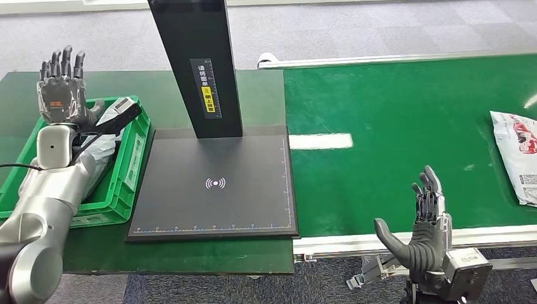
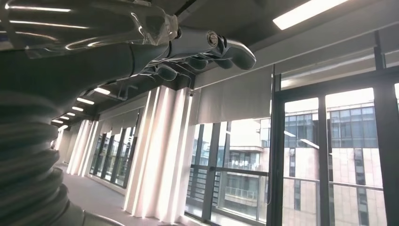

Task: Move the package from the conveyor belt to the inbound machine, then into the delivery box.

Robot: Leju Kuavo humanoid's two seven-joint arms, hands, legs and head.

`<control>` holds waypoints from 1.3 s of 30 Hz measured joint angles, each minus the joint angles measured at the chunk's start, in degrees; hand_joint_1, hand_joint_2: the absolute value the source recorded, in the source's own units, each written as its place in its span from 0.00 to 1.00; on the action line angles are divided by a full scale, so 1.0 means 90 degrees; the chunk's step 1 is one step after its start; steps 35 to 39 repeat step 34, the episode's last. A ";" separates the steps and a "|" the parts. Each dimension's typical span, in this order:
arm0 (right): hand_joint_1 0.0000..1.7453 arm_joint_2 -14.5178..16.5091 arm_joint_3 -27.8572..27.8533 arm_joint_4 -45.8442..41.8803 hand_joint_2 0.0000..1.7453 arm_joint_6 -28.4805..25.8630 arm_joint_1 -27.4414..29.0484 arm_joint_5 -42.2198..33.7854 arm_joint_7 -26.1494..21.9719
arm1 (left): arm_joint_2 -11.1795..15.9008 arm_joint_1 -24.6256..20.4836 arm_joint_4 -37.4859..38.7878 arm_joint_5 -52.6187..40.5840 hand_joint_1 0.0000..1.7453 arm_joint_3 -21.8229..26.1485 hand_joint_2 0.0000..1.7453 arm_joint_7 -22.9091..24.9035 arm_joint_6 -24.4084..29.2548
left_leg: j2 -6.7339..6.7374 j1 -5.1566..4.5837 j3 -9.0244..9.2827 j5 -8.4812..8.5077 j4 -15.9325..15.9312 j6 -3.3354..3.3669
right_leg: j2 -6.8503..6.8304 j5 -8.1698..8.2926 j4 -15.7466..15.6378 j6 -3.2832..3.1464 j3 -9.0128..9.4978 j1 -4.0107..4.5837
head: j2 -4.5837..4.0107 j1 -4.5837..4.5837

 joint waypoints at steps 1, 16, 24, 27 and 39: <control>0.00 0.0000 -0.0012 0.0001 1.00 0.0024 0.0007 0.0001 0.0008 | -0.0004 -0.0012 0.0048 0.0153 0.00 0.0010 1.00 -0.0128 -0.0001 | 0.0000 0.0000 0.0000 0.0000 0.0000 0.0000 | 0.0000 0.0000 0.0000 0.0000 0.0000 0.0000 | 0.0000 0.0000; 0.00 -0.0004 -0.0179 0.0192 1.00 0.0343 -0.0251 0.0103 0.0172 | -0.1059 0.1048 -0.1074 0.6547 0.00 0.0412 1.00 -0.2973 -0.3948 | -0.0002 -0.0008 0.0001 -0.0002 0.0001 0.0002 | -0.0001 0.0000 -0.0002 0.0002 0.0002 -0.0009 | -0.0001 -0.0004; 0.00 0.0010 -0.0170 0.0584 1.00 0.0398 -0.0515 0.0134 0.0232 | -0.1746 0.3058 -0.2969 1.0026 0.00 -0.0930 1.00 -0.2967 -0.4986 | -0.0005 -0.0009 -0.0013 -0.0010 0.0001 0.0004 | -0.0002 -0.0001 -0.0005 0.0003 -0.0006 -0.0009 | 0.0001 0.0000; 0.00 0.0035 -0.0151 0.0713 1.00 0.0374 -0.0571 0.0145 0.0242 | -0.1819 0.3436 -0.3343 1.0185 0.00 -0.1296 1.00 -0.2972 -0.4754 | -0.0004 -0.0008 -0.0010 -0.0009 0.0000 0.0004 | -0.0002 -0.0001 -0.0005 0.0002 -0.0004 -0.0008 | 0.0001 -0.0002; 0.00 0.0159 -0.0094 0.0964 1.00 0.0261 -0.0669 0.0238 0.0358 | -0.2101 0.4093 -0.3736 0.9803 0.00 -0.1812 1.00 -0.2923 -0.4138 | -0.0006 -0.0007 -0.0012 -0.0009 0.0000 0.0004 | -0.0002 -0.0001 -0.0004 0.0002 -0.0004 -0.0008 | -0.0001 -0.0002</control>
